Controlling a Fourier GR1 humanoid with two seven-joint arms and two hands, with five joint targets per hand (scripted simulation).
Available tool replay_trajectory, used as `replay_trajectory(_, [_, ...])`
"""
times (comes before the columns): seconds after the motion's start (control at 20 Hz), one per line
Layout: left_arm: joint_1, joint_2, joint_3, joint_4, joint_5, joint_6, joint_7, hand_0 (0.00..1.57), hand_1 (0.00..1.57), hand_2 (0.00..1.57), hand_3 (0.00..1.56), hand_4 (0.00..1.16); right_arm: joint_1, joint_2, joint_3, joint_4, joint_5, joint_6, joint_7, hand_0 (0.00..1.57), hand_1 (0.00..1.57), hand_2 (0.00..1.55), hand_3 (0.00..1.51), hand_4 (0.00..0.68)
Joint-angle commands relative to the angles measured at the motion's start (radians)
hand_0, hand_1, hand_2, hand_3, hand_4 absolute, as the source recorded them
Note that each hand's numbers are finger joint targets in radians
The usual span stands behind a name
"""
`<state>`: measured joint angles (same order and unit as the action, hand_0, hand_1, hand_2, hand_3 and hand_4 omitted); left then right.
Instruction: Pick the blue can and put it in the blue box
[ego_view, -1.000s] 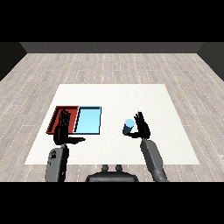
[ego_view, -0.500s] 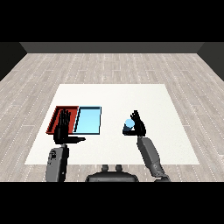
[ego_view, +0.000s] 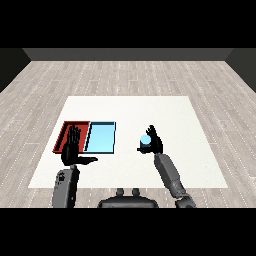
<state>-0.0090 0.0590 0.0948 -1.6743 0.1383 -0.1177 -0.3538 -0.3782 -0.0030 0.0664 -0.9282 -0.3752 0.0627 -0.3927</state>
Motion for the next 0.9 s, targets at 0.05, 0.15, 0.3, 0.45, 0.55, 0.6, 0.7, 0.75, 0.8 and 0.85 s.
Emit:
replay_trajectory(0.05, [-0.069, 0.043, 0.057, 0.026, 0.05, -0.021, 0.03, 0.0, 0.0, 0.0, 0.0, 0.0, 0.013, -0.004, 0.001, -0.022, 0.019, 0.022, 0.047, 0.0, 0.0, 0.0, 0.0, 0.0])
replay_trajectory(0.15, [-0.002, 0.006, 0.006, 0.02, 0.0, -0.007, -0.007, 0.0, 0.0, 0.0, 0.0, 0.0, 0.014, 0.003, 0.045, 0.037, 0.006, -0.016, -0.026, 0.0, 0.0, 0.0, 0.0, 0.0])
replay_trajectory(0.3, [-0.001, 0.031, 0.038, 0.049, 0.029, -0.04, -0.039, 0.0, 0.0, 0.0, 0.0, 0.0, -0.036, 0.003, 0.017, 0.122, 0.043, -0.207, -0.083, 1.09, 1.09, 1.3, 1.25, 0.414])
replay_trajectory(0.45, [-0.058, 0.032, 0.043, 0.059, 0.031, -0.014, 0.017, 0.0, 0.0, 0.0, 0.0, 0.0, -0.084, 0.003, 0.045, 0.111, 0.044, -0.332, -0.048, 1.53, 1.53, 1.49, 1.45, 0.658])
replay_trajectory(0.55, [0.004, 0.048, 0.056, -0.005, 0.058, -0.041, 0.018, 0.0, 0.0, 0.0, 0.0, 0.0, -0.047, -0.01, 0.023, 0.094, 0.099, -0.315, -0.026, 1.49, 1.49, 1.48, 1.44, 0.634])
replay_trajectory(0.6, [0.022, 0.009, 0.011, -0.001, 0.016, -0.018, -0.006, 0.0, 0.0, 0.0, 0.0, 0.0, -0.031, -0.001, 0.046, 0.049, 0.122, -0.341, 0.004, 1.49, 1.49, 1.48, 1.43, 0.617])
replay_trajectory(0.7, [-0.065, -0.002, 0.009, 0.073, -0.018, 0.023, -0.012, 0.0, 0.0, 0.0, 0.0, 0.0, -0.036, -0.027, 0.032, 0.071, 0.127, -0.332, 0.023, 1.5, 1.5, 1.48, 1.44, 0.62])
replay_trajectory(0.75, [-0.028, 0.0, -0.002, -0.044, -0.009, 0.034, 0.051, 0.0, 0.0, 0.0, 0.0, 0.0, -0.08, 0.002, 0.028, 0.128, 0.143, -0.345, 0.002, 1.51, 1.51, 1.48, 1.43, 0.62])
replay_trajectory(0.8, [-0.001, 0.025, 0.031, 0.078, 0.01, -0.039, -0.065, 0.0, 0.0, 0.0, 0.0, 0.0, -0.115, -0.012, -0.006, 0.158, 0.135, -0.331, 0.006, 1.5, 1.5, 1.48, 1.44, 0.617])
replay_trajectory(0.85, [-0.004, 0.026, 0.03, 0.033, 0.006, -0.017, -0.016, 0.0, 0.0, 0.0, 0.0, 0.0, -0.08, 0.003, 0.086, 0.117, 0.088, -0.384, -0.021, 1.5, 1.5, 1.48, 1.44, 0.616])
